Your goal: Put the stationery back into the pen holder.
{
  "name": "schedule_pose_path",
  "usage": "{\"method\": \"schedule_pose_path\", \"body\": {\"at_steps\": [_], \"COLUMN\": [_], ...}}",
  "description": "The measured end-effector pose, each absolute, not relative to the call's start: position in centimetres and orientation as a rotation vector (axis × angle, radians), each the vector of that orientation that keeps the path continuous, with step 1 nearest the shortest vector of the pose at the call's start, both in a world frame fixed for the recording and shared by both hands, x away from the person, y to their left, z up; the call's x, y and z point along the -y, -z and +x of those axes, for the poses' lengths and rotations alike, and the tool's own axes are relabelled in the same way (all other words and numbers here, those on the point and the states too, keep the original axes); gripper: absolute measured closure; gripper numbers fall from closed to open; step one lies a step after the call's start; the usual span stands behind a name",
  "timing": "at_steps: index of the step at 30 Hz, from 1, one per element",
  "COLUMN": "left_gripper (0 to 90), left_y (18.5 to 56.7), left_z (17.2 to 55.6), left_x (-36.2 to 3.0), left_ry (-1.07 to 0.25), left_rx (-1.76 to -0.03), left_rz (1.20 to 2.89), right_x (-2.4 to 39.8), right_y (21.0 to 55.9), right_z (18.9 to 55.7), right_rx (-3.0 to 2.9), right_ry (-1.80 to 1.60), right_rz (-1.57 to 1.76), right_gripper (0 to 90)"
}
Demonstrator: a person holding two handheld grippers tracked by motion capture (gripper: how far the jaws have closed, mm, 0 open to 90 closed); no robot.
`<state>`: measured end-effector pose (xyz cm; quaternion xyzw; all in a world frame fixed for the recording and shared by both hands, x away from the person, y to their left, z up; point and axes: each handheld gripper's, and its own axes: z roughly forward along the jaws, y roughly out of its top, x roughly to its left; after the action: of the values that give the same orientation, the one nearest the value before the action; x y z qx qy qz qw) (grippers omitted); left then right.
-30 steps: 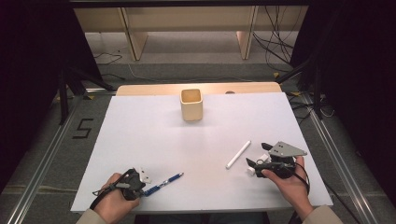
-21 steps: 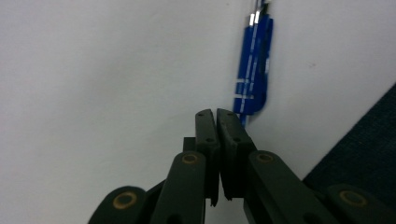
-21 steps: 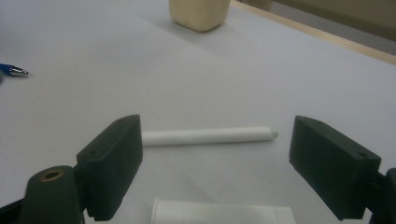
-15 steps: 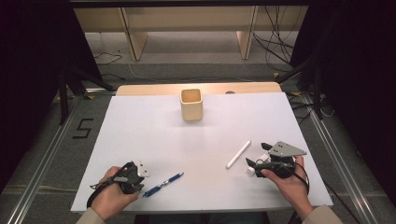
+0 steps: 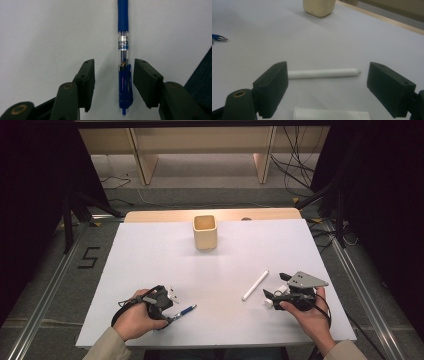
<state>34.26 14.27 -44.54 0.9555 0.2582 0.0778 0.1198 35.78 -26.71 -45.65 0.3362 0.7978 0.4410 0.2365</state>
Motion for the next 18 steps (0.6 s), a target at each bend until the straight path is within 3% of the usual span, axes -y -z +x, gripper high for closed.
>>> {"method": "schedule_pose_path", "body": {"at_steps": [11, 18], "left_gripper": [45.3, 50.4], "left_y": [45.0, 45.4], "left_z": [35.6, 36.1], "left_x": [-12.0, -11.4], "left_ry": [-0.157, -0.089], "left_rx": [-0.719, -0.69], "left_rz": [2.856, 2.901], "right_x": [26.7, 26.7], "right_y": [45.7, 45.6], "right_z": [35.8, 35.8], "right_rx": [-2.188, -2.188], "right_ry": [-1.209, -1.209], "right_rz": [0.92, 0.92], "right_gripper": [18.2, 18.2]}}
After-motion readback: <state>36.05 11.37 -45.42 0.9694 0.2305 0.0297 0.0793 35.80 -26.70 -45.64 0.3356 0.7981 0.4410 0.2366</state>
